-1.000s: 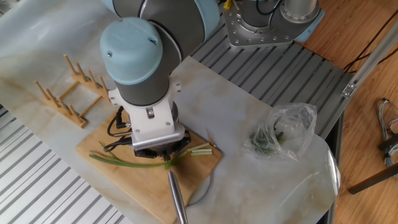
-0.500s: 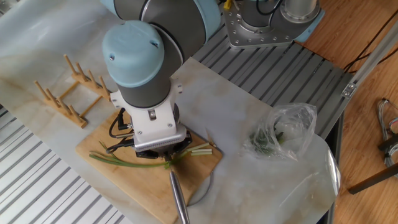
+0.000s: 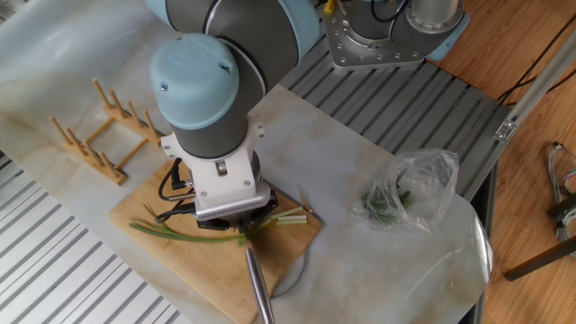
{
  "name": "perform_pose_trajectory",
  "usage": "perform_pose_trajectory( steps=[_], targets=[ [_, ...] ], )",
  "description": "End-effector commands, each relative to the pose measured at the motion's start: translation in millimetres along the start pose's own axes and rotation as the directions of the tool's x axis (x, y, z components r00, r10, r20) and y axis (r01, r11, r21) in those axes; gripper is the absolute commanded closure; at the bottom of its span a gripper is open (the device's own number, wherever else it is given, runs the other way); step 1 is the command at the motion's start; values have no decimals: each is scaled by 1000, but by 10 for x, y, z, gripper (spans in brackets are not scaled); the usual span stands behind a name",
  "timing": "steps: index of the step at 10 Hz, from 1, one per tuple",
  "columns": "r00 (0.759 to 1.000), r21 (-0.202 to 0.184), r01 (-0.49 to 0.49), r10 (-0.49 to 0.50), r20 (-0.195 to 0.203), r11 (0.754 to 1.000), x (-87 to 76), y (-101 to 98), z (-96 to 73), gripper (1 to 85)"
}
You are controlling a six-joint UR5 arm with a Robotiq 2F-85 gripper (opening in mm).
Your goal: Chop the green garlic
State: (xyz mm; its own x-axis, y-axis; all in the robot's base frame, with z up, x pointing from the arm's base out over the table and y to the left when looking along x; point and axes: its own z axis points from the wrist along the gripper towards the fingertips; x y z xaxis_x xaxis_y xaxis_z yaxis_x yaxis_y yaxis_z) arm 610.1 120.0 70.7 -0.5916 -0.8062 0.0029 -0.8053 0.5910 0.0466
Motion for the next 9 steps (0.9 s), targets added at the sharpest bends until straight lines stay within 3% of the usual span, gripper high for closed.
perform_pose_trajectory(
  steps=[1,9],
  targets=[
    [1000,-6,-4,4,8,1000,-13,7,6,843],
    [1000,-9,-2,2,17,1000,-42,8,39,843]
  ],
)
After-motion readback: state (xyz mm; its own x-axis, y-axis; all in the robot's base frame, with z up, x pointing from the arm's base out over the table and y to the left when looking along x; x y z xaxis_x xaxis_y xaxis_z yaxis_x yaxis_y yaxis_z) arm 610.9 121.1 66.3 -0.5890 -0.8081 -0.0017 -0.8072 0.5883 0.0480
